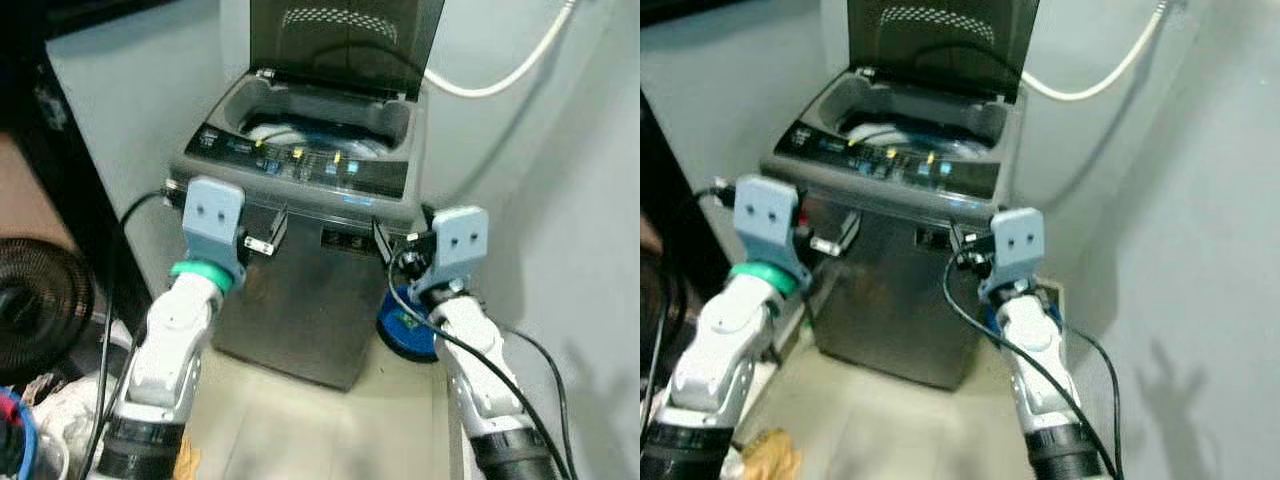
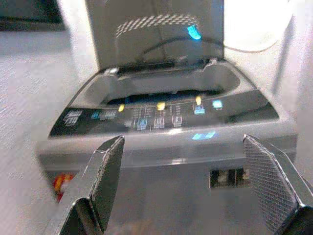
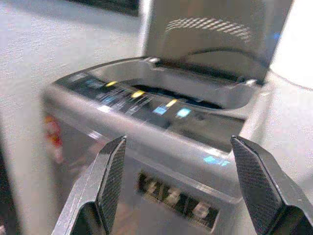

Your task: Clothes washing

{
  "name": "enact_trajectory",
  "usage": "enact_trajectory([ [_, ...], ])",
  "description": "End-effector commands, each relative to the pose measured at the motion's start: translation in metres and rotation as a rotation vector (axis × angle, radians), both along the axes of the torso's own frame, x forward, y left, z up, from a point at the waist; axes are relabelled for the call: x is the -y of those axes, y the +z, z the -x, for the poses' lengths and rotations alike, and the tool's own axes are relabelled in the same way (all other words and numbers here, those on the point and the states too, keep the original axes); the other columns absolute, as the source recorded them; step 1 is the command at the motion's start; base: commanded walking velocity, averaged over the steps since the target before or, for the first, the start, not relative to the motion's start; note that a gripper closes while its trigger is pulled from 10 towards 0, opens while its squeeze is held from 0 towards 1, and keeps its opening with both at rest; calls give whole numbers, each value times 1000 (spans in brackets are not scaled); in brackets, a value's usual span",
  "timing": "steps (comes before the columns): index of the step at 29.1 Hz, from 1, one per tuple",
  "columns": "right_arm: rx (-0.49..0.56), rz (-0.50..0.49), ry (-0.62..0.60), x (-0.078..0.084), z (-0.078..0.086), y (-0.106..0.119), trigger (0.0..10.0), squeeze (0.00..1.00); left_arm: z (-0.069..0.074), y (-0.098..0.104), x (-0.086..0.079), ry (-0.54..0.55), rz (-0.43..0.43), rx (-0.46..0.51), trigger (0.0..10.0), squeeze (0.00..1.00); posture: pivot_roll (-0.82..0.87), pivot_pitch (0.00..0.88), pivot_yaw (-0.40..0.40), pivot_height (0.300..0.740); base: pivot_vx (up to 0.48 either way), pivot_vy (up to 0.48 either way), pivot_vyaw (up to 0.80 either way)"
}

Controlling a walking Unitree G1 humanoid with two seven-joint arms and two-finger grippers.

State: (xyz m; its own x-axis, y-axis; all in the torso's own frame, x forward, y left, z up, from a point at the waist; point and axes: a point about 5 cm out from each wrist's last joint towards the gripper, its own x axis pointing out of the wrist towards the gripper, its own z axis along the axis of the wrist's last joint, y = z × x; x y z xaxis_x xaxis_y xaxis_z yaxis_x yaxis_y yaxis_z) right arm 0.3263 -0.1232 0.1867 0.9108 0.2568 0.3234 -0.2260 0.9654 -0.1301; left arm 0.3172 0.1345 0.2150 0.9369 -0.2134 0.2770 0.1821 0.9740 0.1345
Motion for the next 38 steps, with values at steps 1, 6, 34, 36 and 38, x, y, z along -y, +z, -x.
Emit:
enact_trajectory([
  [1, -32, 27, 9, 1, 1, -8, 10000, 0, 0, -5, 3, -3, -4, -21, 10000, 0, 107, 0, -13, 740, 0, 0, 788],
  [6, -40, 45, 29, -2, 2, -11, 10000, 0, 1, -7, 5, -10, -5, -24, 10000, 0, 107, 0, -14, 740, 0, 0, 778],
  [34, -92, 74, 59, -5, 7, -28, 10000, 0, 3, -26, 11, -36, -33, -83, 10000, 0, 105, 0, -17, 740, 0, 0, 261],
  [36, -109, 81, 58, -5, 8, -34, 10000, 0, 4, -31, 11, -38, -41, -97, 10000, 0, 105, 0, -17, 740, 0, 0, 800],
  [38, -135, 90, 57, -5, 9, -43, 10000, 0, 5, -41, 13, -42, -54, -124, 10000, 0, 105, 0, -17, 740, 0, 0, 800],
])
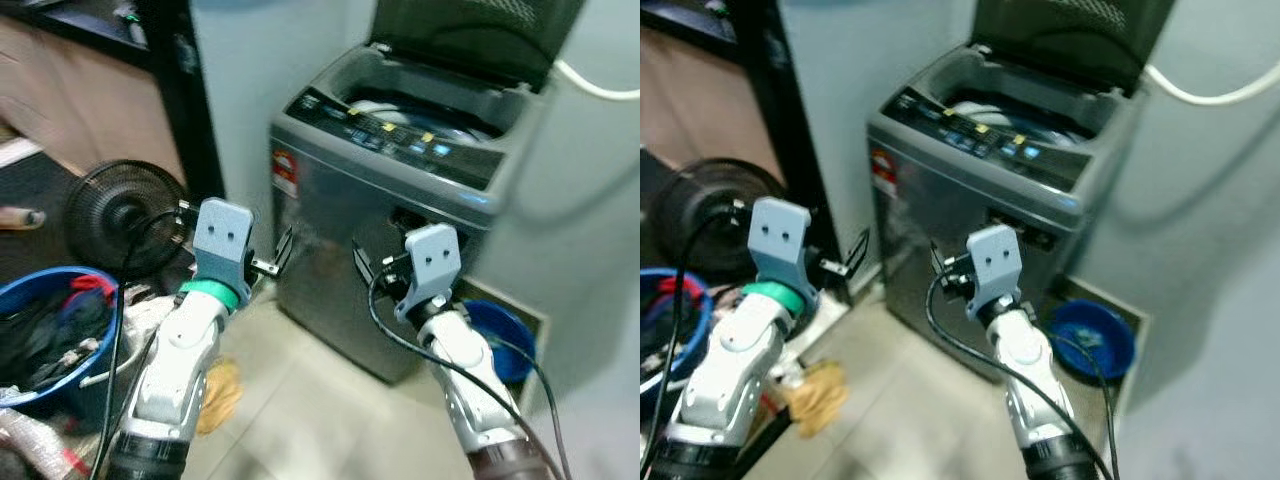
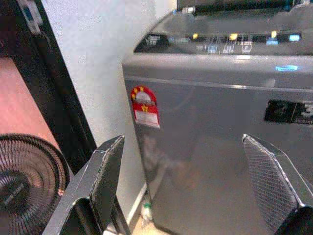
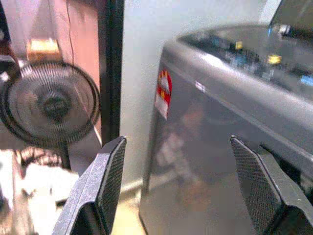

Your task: Clothes washing

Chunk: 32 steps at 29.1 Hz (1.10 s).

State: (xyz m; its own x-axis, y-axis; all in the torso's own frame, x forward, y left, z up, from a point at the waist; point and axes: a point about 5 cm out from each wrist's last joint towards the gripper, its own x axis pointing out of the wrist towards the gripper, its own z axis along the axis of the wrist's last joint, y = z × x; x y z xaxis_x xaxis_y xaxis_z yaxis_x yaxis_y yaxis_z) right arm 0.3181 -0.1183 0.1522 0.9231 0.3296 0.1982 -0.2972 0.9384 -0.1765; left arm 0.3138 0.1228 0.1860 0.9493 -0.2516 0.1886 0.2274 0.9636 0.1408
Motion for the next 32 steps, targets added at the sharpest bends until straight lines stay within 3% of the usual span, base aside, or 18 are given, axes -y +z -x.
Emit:
enact_trajectory([
  [1, -24, 12, 0, 0, 1, -8, 10000, 0, 1, -12, 1, -9, -29, -36, 10000, 0, 105, 0, -17, 740, 0, 0, 800],
  [9, -69, 27, -11, 3, 4, -23, 10000, 0, 4, -32, 5, -28, -56, -93, 10000, 0, 101, 0, -13, 740, 0, 0, 800],
  [27, -78, 35, -17, 3, 4, -28, 10000, 0, 4, -36, 5, -37, -68, -97, 10000, 0, 101, 0, -11, 740, 0, 0, 800],
  [32, -57, 33, -11, 1, 4, -26, 10000, 0, 4, -34, 5, -35, -72, -65, 10000, 0, 100, 0, -11, 740, 160, 0, 0],
])
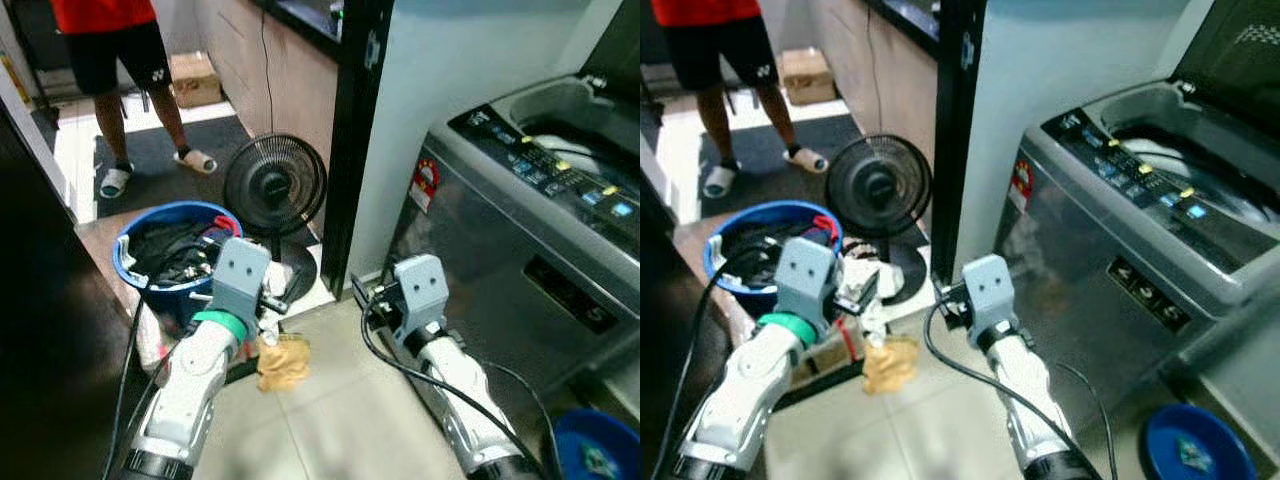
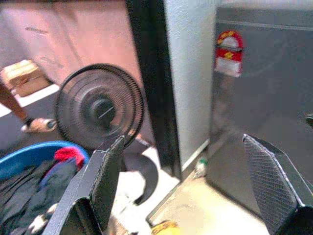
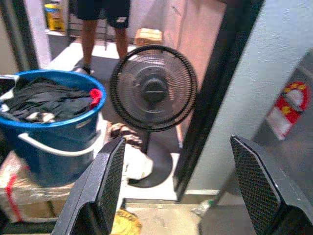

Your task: Clothes washing

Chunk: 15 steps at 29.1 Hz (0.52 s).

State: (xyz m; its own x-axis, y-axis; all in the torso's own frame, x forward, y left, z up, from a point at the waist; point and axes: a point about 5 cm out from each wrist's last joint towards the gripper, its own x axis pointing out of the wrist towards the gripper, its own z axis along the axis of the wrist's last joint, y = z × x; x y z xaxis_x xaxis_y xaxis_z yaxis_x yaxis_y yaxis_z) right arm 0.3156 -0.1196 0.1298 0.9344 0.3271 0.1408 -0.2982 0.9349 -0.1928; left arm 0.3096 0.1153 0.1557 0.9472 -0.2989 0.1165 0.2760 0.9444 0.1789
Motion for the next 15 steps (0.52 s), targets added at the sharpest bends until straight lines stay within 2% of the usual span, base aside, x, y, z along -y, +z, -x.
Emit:
enact_trajectory([
  [1, -7, 6, -2, -1, 2, -5, 10000, 0, -1, -3, -2, 4, -18, 3, 10000, 0, 100, 0, -11, 740, 469, 0, 0],
  [15, -7, 24, -6, 1, 2, -7, 10000, 0, 1, -2, -1, 1, -21, 16, 10000, 0, 99, 0, -13, 740, 478, 0, 0],
])
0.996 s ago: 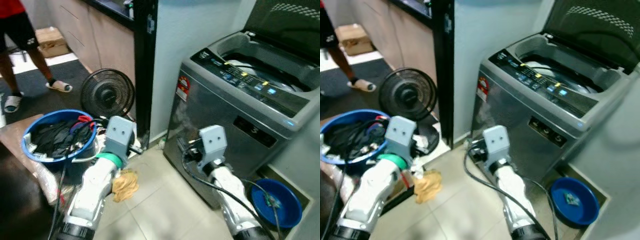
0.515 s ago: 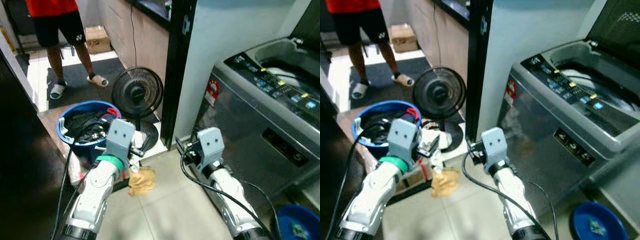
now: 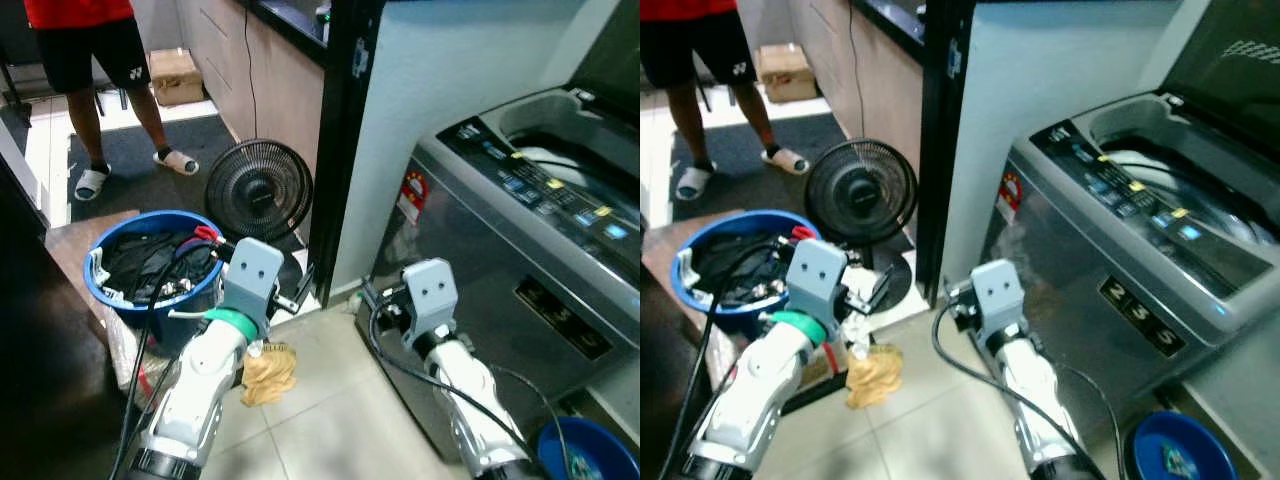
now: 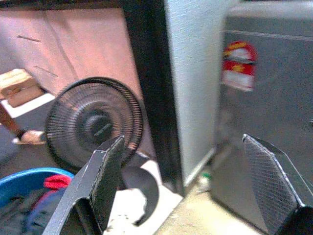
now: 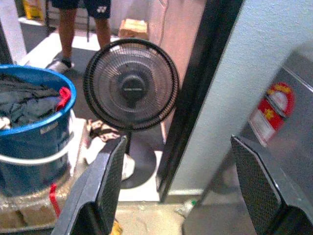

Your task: Clothes washing

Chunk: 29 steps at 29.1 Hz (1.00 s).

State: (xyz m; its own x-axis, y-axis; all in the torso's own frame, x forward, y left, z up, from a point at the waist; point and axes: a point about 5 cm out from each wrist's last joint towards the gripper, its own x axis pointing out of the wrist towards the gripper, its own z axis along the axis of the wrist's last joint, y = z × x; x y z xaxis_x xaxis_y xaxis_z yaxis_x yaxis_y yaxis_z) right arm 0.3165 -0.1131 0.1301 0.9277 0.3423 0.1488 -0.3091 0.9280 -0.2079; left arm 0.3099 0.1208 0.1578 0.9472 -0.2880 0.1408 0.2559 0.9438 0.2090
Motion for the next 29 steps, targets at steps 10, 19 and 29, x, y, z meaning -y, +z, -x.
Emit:
enact_trajectory([
  [10, -23, 29, -32, 9, 2, -10, 10000, 0, 1, -6, 4, -3, 3, -21, 10000, 0, 100, 0, -13, 740, 469, 0, 171],
  [19, -43, 9, -61, 12, 2, -13, 10000, 0, 2, -11, 4, -2, 0, -52, 10000, 0, 98, 0, -9, 740, 41, 0, 89],
  [29, -120, 29, -39, 11, 6, -34, 10000, 0, 3, -28, 0, 10, -32, -109, 10000, 0, 100, 0, -11, 740, 0, 0, 0],
])
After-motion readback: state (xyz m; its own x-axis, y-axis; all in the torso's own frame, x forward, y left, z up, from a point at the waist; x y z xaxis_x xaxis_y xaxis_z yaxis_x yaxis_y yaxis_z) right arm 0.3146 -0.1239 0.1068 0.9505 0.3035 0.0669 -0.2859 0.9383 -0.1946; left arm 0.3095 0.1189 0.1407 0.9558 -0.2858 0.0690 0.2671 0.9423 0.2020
